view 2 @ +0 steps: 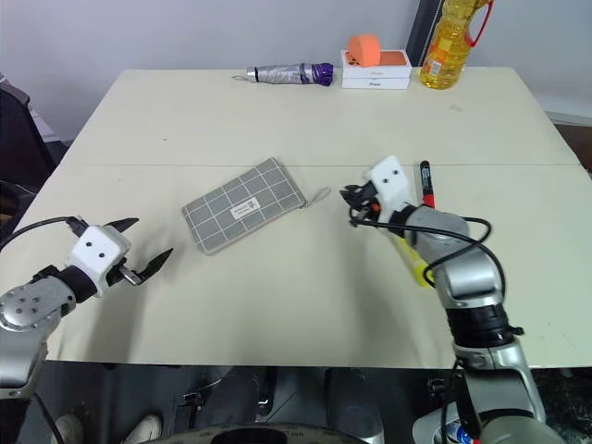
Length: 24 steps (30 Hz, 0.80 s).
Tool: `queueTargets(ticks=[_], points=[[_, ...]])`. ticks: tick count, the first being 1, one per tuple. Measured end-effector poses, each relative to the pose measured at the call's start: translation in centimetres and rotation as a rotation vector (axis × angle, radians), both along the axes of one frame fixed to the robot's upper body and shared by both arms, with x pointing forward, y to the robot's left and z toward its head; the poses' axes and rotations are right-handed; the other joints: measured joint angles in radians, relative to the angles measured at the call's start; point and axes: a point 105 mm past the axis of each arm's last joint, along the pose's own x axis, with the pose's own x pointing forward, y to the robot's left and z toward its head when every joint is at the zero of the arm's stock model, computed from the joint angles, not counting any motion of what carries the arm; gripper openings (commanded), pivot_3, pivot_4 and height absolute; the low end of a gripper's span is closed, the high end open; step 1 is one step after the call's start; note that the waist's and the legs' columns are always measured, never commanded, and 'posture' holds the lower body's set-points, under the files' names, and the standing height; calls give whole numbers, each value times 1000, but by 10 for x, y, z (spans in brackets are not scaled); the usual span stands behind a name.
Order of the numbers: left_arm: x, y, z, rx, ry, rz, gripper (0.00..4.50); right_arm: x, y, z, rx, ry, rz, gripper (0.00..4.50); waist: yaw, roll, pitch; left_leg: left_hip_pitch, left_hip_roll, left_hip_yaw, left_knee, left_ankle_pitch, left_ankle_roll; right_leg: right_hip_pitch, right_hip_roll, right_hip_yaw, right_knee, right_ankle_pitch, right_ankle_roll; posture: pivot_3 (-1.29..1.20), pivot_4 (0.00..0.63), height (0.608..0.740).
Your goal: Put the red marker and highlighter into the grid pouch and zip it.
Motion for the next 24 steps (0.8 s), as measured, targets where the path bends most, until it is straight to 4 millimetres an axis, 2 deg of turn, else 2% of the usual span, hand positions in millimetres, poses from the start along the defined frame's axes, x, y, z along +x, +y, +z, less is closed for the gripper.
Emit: queueTargets(ticks=[6,10,15,24], points=[[12,-6,-4,184,-87,-90,4500,41,38,-7,-77,-9,-36,32,-3,0,0,-1,0,1,-1,0,-1,-3,1,-1,1,0,0,0,150,740],[19,-12,-4,238,-130,-145,4500,63,49,-18,-160,5,-88,32,-1,1,0,-1,-1,0,-1,1,-1,-3,1,-1,2,0,0,0,150,740],[27,-21,-4,282,-176,-212,4500,73,58,-38,-207,48,-96,32,-1,1,0,-1,-1,0,-1,1,-1,-3,1,-1,2,0,0,0,150,740],[32,-49,-4,297,-223,-343,4500,75,76,-38,-228,30,-30,32,-5,2,-1,-1,-1,0,0,1,-1,-4,1,-1,5,0,0,0,150,740]])
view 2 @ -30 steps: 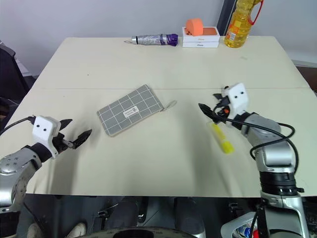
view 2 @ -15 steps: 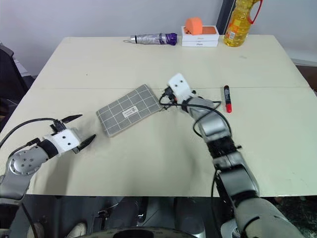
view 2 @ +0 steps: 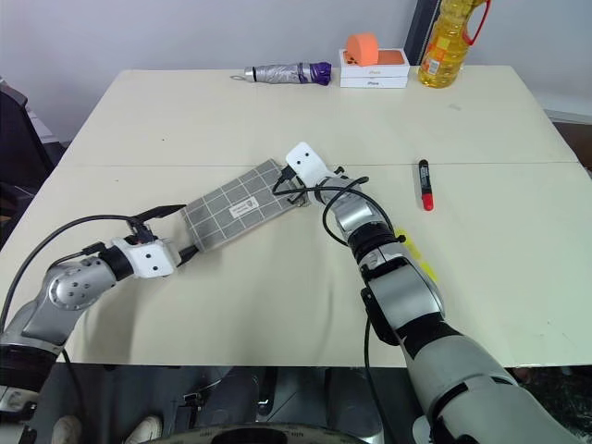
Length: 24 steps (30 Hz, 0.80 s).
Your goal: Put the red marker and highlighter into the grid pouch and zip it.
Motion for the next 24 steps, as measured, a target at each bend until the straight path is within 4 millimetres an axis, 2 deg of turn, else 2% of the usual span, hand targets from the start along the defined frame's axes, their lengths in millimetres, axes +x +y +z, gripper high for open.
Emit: queueTargets(ticks=[12,13,15,19,22,24], points=[[4,-15,0,9,-9,-81,4500,-16,21,-5,30,35,147,32,-14,0,0,0,0,0,1,0,0,-1,0,0,4,0,0,0,150,740],[4,-16,0,6,-8,-86,4085,-17,22,-5,30,33,149,0,-16,0,0,0,0,0,1,0,0,-1,0,0,4,0,0,0,150,740],[3,-18,-2,5,5,-96,3609,-18,23,-5,26,28,153,0,-21,0,0,0,0,0,1,0,0,-2,0,0,5,0,0,0,150,740],[-4,-21,-13,-22,53,-107,1648,-18,21,-4,23,17,151,0,-23,0,0,0,0,0,1,1,-1,-4,0,0,7,0,0,0,150,740],[-3,-20,-7,-49,39,-96,49,-18,14,-3,19,-4,141,0,-22,0,0,-1,0,0,1,1,-2,-4,0,0,7,0,0,0,150,740],[-4,-20,-4,-93,42,-77,49,-17,3,3,26,-39,121,0,-21,0,0,-1,0,0,1,1,-2,-4,0,0,7,0,0,0,150,740]])
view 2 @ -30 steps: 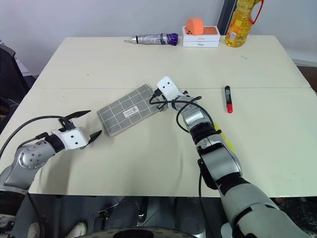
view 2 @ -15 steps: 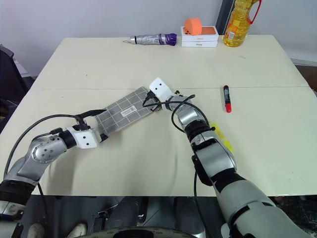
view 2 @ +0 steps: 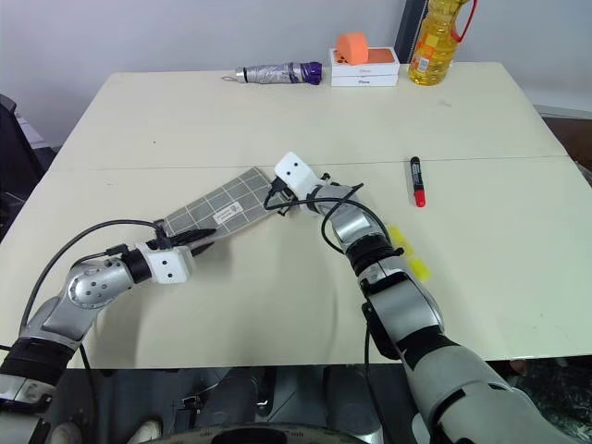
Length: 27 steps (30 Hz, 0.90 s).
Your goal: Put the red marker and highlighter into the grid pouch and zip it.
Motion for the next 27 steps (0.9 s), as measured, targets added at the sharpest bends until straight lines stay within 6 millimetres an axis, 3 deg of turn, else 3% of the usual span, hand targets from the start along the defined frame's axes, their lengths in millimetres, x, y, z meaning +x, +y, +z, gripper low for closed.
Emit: queueTargets(ticks=[5,7,10,12,15,22,27], points=[[1,-5,14,-255,59,97,49,3,-43,41,42,-170,-94,0,0,0,0,-5,0,0,1,0,0,-4,-1,0,1,0,0,0,150,740],[2,-11,28,-356,61,111,0,-1,-55,55,89,-196,-112,530,0,0,0,-5,0,0,1,0,0,-4,0,0,1,0,0,0,150,740],[3,-26,43,-486,76,116,0,-13,-75,66,152,-183,-120,1815,1,0,0,-5,0,0,2,0,0,-3,0,0,1,0,0,0,150,740],[3,-33,46,-544,97,127,0,-20,-86,68,151,-165,-114,2958,1,0,0,-5,0,0,2,0,0,-3,1,0,1,0,0,0,150,740],[2,-38,49,-575,114,143,0,-34,-88,69,153,-136,-60,4481,-4,0,0,-4,1,0,2,0,0,-3,1,0,1,0,0,0,150,740],[1,-47,51,-610,131,140,0,-50,-63,67,186,-80,49,4481,2,0,0,-4,1,0,3,0,0,-2,1,0,0,0,0,0,150,740],[-1,-51,51,-618,142,135,0,-45,-49,62,243,-50,21,4481,3,-1,0,-4,1,0,3,0,0,-2,1,0,0,0,0,0,150,740]])
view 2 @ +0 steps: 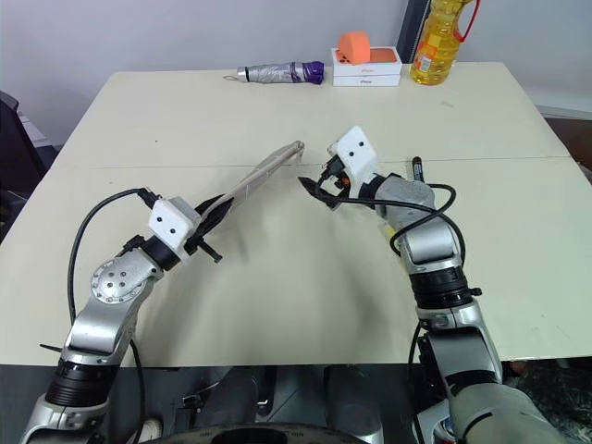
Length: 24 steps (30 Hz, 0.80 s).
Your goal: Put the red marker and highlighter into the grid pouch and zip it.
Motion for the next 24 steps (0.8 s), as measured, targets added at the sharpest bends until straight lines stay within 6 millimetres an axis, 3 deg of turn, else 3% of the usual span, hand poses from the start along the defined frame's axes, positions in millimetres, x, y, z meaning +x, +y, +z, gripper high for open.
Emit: queueTargets(ticks=[3,10,17,24], points=[[-3,-5,2,1,-9,-18,0,5,6,-3,34,23,-27,3636,0,0,0,0,0,0,-1,0,0,0,0,0,0,0,0,0,150,740],[-6,-6,-2,12,5,-15,0,5,14,-6,52,38,-21,14,0,0,0,0,0,0,0,0,0,0,0,0,0,0,0,0,150,740],[-5,-9,-5,21,4,1,0,-21,36,-11,-76,9,128,14,1,0,0,0,0,0,0,0,0,0,0,0,0,0,0,0,150,740],[-3,-24,-7,11,10,-18,0,-74,83,-22,-203,5,423,14,-1,0,0,0,0,-1,0,0,0,0,0,0,0,0,0,0,150,740]])
